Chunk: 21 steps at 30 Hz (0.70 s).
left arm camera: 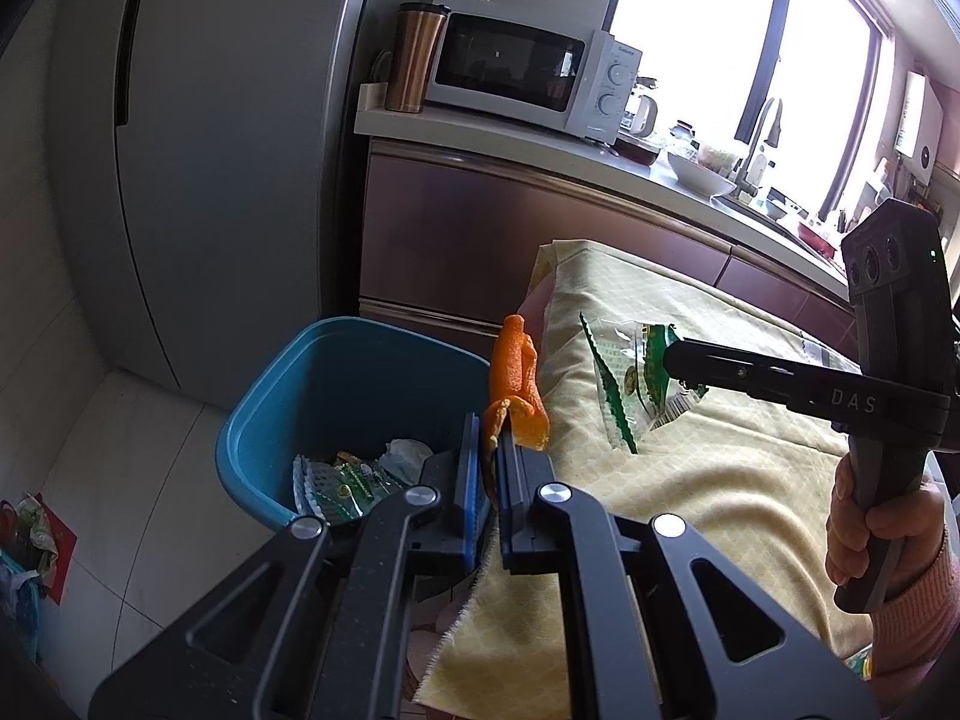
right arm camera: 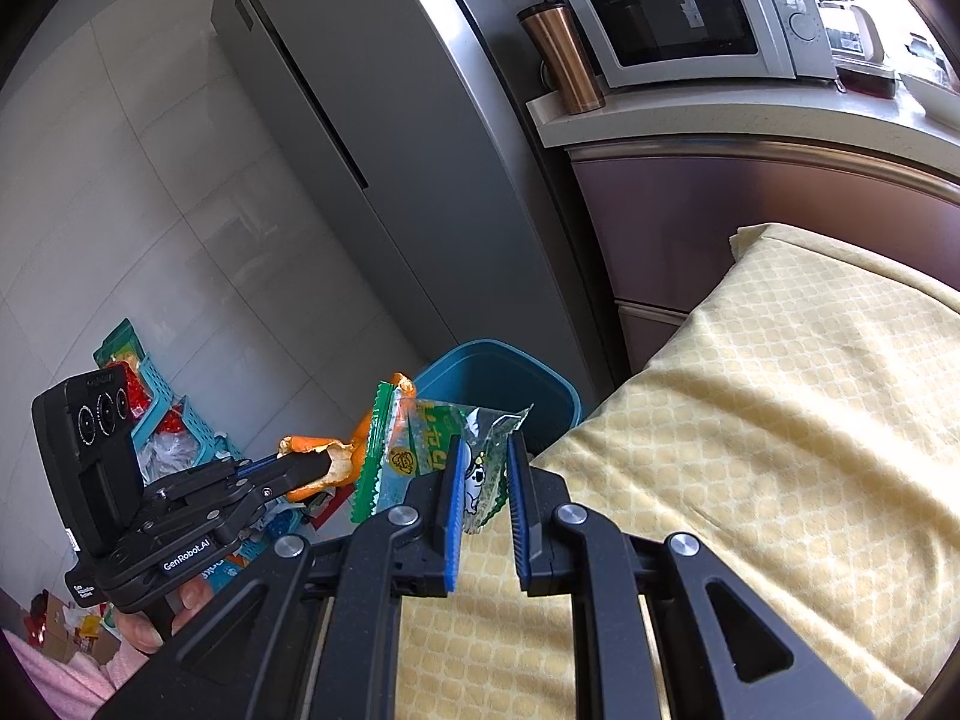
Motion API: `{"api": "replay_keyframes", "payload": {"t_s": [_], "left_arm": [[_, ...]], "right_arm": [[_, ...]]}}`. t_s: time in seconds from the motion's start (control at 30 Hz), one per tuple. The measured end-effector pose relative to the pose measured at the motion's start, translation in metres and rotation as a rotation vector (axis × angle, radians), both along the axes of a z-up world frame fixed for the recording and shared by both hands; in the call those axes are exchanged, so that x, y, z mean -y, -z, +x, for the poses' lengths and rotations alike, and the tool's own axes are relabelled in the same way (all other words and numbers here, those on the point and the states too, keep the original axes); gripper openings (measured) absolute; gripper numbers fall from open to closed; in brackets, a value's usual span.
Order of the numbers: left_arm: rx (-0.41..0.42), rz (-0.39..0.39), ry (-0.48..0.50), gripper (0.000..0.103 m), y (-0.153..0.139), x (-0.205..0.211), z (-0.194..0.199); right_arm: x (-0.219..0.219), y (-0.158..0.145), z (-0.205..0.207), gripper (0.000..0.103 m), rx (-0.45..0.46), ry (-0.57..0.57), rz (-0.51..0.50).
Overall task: Collect trash
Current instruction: 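Carry the orange peel and clear wrapper over the blue bin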
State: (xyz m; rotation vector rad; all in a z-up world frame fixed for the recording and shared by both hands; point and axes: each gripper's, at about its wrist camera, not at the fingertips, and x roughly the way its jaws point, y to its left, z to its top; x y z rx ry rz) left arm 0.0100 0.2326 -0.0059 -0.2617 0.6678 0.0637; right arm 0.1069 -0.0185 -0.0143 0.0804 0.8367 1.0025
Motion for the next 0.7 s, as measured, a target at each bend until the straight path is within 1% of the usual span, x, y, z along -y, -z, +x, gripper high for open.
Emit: {"api": "replay_keyframes", "payload": {"t_s": [0.7], "left_arm": [[-0.018, -0.006, -0.035, 0.006, 0.009, -0.009, 0.003]], "right_arm": [[-0.019, 0.003, -0.001, 0.012, 0.000, -0.010, -0.027]]}}
